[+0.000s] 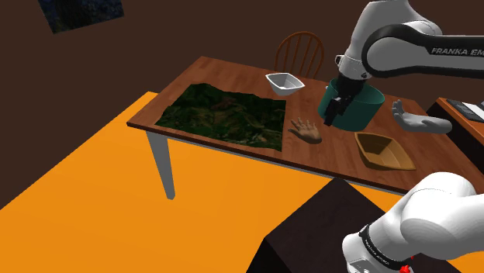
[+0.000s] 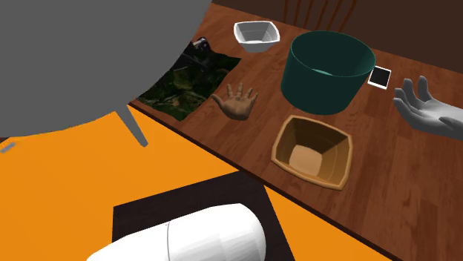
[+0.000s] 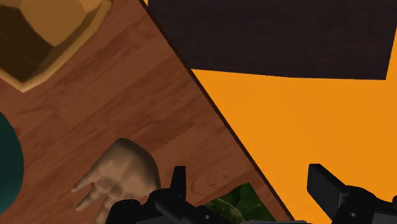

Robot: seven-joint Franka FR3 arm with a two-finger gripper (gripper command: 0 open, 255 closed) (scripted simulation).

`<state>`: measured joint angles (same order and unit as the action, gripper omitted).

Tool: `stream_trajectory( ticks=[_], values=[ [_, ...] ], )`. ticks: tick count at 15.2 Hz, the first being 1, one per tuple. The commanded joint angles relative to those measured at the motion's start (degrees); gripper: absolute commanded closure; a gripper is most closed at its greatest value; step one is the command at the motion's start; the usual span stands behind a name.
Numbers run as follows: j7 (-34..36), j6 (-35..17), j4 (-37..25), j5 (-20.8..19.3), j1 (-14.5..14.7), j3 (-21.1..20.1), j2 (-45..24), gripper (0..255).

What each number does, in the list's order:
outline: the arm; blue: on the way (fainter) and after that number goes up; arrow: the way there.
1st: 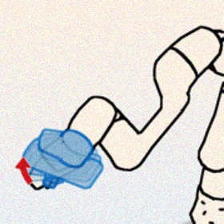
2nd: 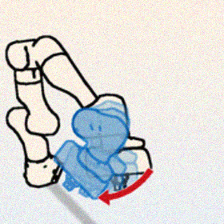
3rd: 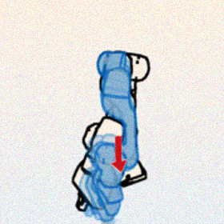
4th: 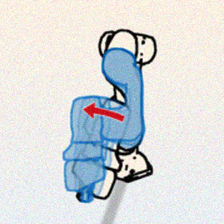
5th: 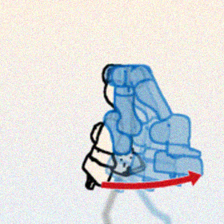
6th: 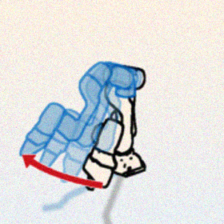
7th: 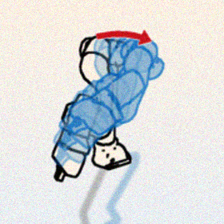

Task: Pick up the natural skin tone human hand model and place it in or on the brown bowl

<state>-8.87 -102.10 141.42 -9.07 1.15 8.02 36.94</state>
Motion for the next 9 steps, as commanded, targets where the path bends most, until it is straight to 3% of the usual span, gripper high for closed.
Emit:
stream_trajectory(
  ticks=[1, 9],
  values=[
    [-2.56, -4.88, 1.32, -0.99, 0.02, 1.75, -2.69, 0],
    [-13.33, -21.67, 0.89, -2.26, 0.71, 8.52, -17.19, 0]
  ],
)
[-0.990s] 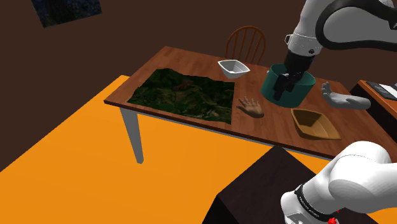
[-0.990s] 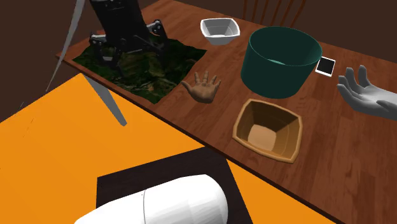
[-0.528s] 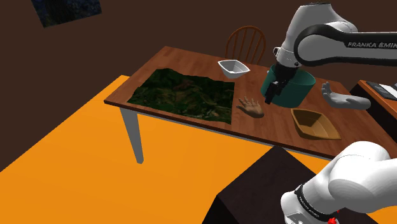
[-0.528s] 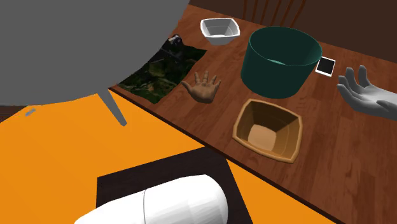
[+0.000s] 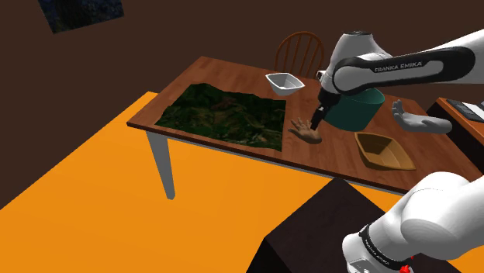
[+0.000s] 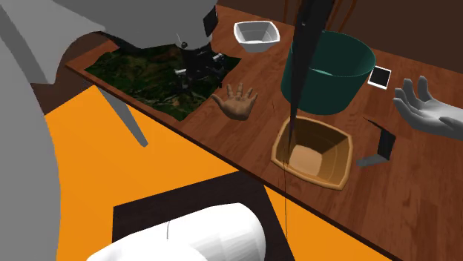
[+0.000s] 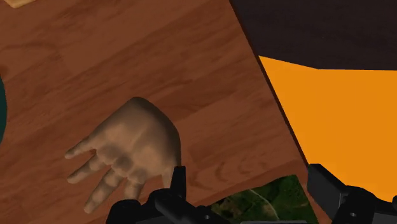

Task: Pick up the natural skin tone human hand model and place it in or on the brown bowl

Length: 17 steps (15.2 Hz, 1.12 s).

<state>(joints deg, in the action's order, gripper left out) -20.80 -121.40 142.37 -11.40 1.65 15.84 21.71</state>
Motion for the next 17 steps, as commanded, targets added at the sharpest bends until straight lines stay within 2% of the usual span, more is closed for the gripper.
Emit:
stream_trajectory(
  ticks=[1, 6, 11, 17],
  values=[
    [-2.89, -4.35, -0.54, 0.34, 0.41, 1.49, -4.10, 0],
    [-11.31, -13.38, -4.28, 3.81, 1.39, 4.69, -15.55, 0],
    [-21.37, -20.29, -10.18, 10.76, 1.18, 5.56, -27.67, 0],
    [-23.02, -24.59, -9.72, 13.10, 0.46, 4.86, -31.75, 0]
  ],
)
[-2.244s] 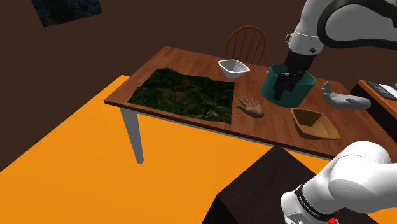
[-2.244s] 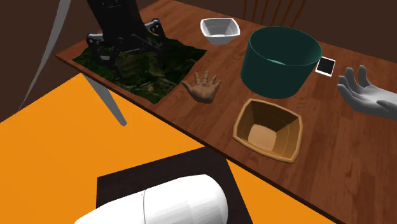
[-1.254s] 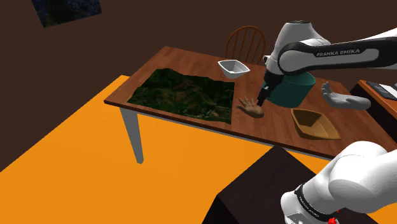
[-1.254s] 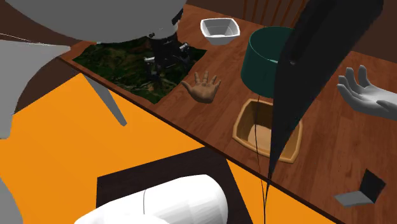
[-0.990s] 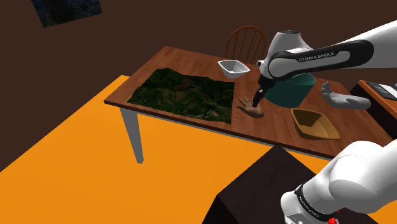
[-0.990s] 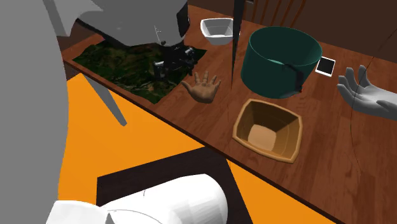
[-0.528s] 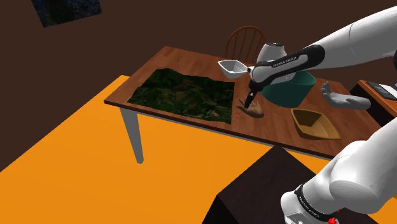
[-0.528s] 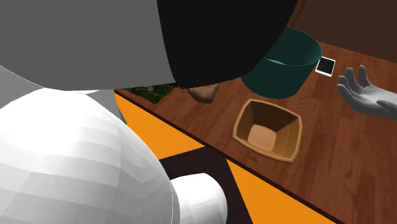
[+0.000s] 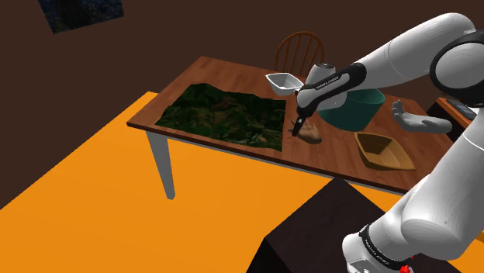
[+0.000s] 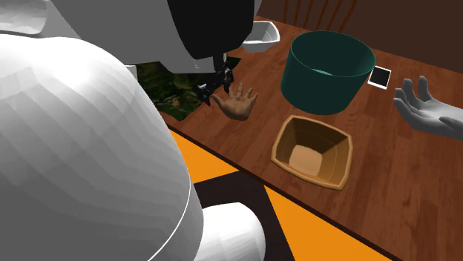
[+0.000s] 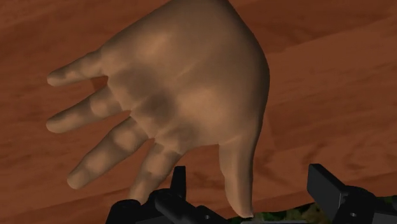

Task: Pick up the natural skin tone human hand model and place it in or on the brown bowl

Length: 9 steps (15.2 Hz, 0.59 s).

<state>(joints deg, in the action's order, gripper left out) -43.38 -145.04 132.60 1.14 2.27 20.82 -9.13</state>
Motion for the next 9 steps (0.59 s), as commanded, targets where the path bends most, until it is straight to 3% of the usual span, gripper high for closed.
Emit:
stream_trajectory(
  ticks=[1, 9],
  values=[
    [-0.75, -1.64, 0.08, 0.99, -0.28, -0.26, -1.62, 0],
    [-0.92, -2.04, 0.10, 1.23, -0.38, -0.36, -2.03, 0]
  ],
)
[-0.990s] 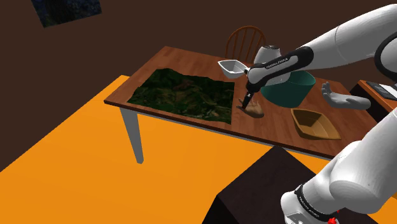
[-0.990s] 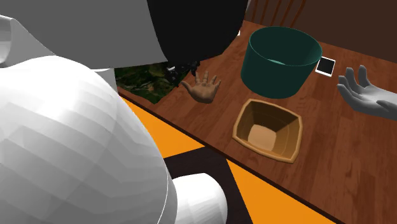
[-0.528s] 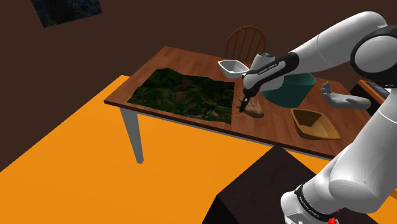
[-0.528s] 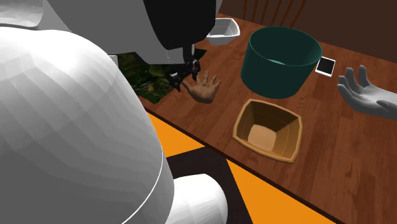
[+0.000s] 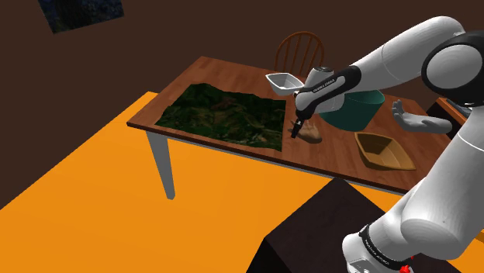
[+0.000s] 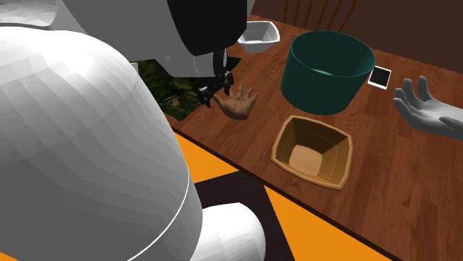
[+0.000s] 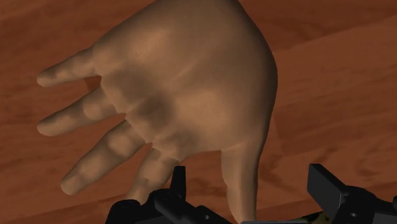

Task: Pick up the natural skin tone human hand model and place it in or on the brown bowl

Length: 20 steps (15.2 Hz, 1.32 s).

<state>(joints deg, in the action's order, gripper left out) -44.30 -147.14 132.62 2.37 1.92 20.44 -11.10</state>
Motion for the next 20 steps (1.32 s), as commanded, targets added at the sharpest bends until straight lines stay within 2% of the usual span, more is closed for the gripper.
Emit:
stream_trajectory(
  ticks=[1, 2, 15, 16, 17, 18, 19, 20],
  values=[
    [0.00, 0.05, 0.07, 0.00, -0.03, 0.02, -0.06, 0],
    [-0.05, 0.04, 0.04, 0.03, -0.05, 0.02, -0.11, 255],
    [0.56, 1.55, -0.22, -0.89, 0.22, 0.24, 1.69, 255],
    [0.56, 1.55, -0.22, -0.89, 0.22, 0.24, 1.69, 0],
    [-22.22, -2.70, 4.27, 2.50, -3.17, -1.71, 5.01, 0],
    [-2.40, -0.22, 1.74, 0.60, -1.41, -0.74, 3.12, 0],
    [-2.43, -0.22, 1.74, 0.66, -1.19, -0.52, 3.11, 0],
    [-9.30, 2.45, -0.97, 5.82, -2.87, -1.59, 2.47, 0]
  ],
)
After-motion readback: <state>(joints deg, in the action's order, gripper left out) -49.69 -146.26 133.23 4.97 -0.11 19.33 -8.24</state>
